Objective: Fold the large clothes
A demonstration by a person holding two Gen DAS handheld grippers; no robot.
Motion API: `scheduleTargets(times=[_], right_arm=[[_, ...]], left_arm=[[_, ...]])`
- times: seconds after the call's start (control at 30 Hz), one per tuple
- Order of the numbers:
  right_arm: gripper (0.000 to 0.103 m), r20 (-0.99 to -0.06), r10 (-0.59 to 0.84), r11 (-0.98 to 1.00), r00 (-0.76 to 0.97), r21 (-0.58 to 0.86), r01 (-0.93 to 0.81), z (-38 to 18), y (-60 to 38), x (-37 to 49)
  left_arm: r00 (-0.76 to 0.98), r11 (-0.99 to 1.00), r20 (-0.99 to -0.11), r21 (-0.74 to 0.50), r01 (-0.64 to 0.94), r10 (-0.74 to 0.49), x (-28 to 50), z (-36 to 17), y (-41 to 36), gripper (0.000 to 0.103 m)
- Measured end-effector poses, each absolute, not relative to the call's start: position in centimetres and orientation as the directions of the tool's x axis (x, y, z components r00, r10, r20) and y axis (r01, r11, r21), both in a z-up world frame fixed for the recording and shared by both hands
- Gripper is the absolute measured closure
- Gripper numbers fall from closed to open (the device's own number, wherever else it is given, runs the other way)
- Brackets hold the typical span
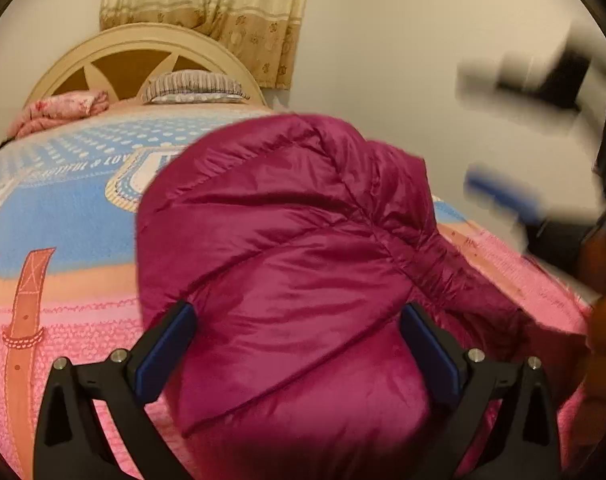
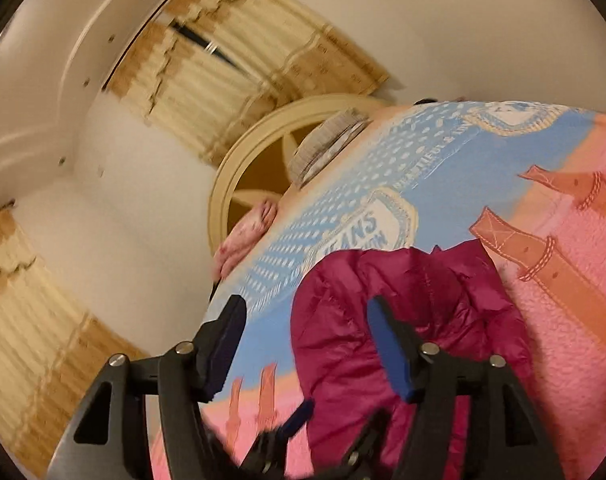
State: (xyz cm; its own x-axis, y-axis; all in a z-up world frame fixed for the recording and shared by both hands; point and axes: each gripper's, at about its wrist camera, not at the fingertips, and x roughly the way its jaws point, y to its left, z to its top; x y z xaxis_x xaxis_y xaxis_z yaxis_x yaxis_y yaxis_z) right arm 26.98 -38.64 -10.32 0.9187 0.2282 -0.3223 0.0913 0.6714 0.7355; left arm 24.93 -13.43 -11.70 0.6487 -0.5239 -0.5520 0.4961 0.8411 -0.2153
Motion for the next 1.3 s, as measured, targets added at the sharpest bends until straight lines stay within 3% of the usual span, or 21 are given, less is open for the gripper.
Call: scheduleTargets(times=[0.13, 0.33, 0.43, 0.6, 1.3], right_arm=[[0.038, -0.458, 0.060, 0.620, 0.887, 0.714, 0.327, -14.9, -40.8, 27.8], [0.036, -0.551, -0.054, 0.624, 0.833, 0.633, 0.458, -18.8, -43.0, 26.7], [0.035, -0.558, -0.062, 0.627, 0.827, 0.623, 0.468, -19.6, -43.6, 26.7], [0.031, -0.571, -0.065, 0.619, 0.818, 0.620, 0.482, -21.6, -44.4, 26.6], [0.029, -0.632, -0.117, 0.695, 0.766, 0.500, 0.518, -22.1, -43.5, 28.2]], left_arm=[[0.709, 0.874, -0.515, -0.222, 0.433, -0.482, 27.0, -9.0, -12.1, 0.000], [0.706, 0.869, -0.527, -0.146, 0.473, -0.473, 30.2, -7.3, -18.1, 0.000], [0.707, 0.886, -0.581, -0.055, 0.460, -0.404, 32.5, -8.4, -21.0, 0.000], [0.627, 0.903, -0.699, -0.062, 0.426, -0.344, 36.7, -12.3, -22.5, 0.000], [0.629, 0.912, -0.727, 0.010, 0.410, -0.275, 37.2, -15.9, -24.2, 0.000]])
